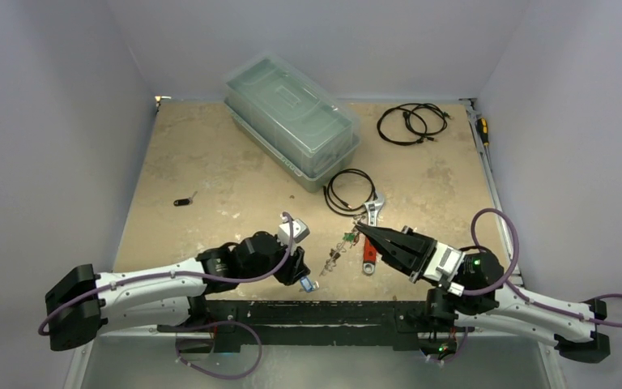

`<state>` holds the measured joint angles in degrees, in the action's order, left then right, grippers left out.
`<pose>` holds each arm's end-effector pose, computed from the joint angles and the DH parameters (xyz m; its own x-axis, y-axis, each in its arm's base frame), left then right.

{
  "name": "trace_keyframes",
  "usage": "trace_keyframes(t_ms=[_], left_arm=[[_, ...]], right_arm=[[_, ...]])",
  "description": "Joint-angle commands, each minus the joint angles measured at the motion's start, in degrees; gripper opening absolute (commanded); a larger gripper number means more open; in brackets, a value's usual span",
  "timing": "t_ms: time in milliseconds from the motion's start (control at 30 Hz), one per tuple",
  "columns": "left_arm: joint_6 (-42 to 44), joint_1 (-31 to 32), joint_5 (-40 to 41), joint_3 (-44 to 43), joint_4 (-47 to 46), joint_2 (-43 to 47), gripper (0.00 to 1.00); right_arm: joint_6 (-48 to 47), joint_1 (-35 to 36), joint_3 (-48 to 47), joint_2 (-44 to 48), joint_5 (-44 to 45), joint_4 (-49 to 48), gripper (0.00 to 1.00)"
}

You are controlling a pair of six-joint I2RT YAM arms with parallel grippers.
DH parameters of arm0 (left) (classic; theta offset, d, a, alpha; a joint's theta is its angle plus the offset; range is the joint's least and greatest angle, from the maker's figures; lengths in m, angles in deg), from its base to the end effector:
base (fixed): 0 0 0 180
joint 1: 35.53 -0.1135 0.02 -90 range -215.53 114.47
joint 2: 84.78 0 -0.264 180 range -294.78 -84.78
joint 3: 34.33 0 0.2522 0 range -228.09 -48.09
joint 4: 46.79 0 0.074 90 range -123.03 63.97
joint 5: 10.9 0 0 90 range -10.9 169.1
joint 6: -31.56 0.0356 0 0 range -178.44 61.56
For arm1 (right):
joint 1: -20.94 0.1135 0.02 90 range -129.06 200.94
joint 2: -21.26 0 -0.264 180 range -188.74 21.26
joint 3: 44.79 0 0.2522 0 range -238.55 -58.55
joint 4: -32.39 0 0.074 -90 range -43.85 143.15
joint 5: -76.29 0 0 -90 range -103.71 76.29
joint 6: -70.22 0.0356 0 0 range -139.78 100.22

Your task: Put the keys on the keyring

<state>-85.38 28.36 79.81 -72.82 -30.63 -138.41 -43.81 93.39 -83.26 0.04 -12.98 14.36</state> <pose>0.0887 -0.1799 0.2033 -0.6085 0.2122 -0.7647 0.6927 0.6121 -0.3814 0.0319 0.0992 0.3471 0.5460 0.3761 -0.7486 -0.7970 0.5087 -0.3257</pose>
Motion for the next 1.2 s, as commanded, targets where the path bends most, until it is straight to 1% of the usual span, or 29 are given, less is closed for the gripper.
trace_keyframes(t_ms=[0, 100, 233, 400, 500, 667, 800, 1167], left_arm=[[3.4, 0.4, -2.4, 0.3, -6.9, -4.2, 0.35], [2.6, 0.9, -2.3, -0.5, -7.0, -6.1, 0.34], [1.4, 2.1, -0.9, -2.5, -4.7, -9.3, 0.32], [0.7, 6.0, 4.5, -6.9, 0.1, -15.1, 0.3], [0.3, 8.0, 5.9, -8.6, 1.7, -17.5, 0.28], [0.2, 10.5, 8.8, -10.3, 4.1, -19.8, 0.3], [0.0, 10.9, 9.4, -10.1, 4.2, -21.3, 0.31], [0.8, 11.9, 10.2, -10.7, 3.8, -24.7, 0.31]], right_arm=[[0.3, 0.2, -0.3, 0.8, 2.3, -2.6, 0.0], [0.2, 0.2, -0.1, 0.7, 3.2, -2.6, 0.0], [0.2, 0.2, -0.3, 0.5, 4.3, -1.8, 0.0], [0.1, 0.2, -0.2, 0.3, 4.8, -1.8, 0.0], [0.1, 0.2, -0.4, 0.0, 4.9, -1.6, 0.0], [0.1, 0.2, -0.5, -0.3, 4.9, -1.6, 0.0], [0.1, 0.2, -0.4, -0.4, 4.9, -1.6, 0.0], [0.1, 0.2, -0.6, -0.9, 5.2, -1.3, 0.0]])
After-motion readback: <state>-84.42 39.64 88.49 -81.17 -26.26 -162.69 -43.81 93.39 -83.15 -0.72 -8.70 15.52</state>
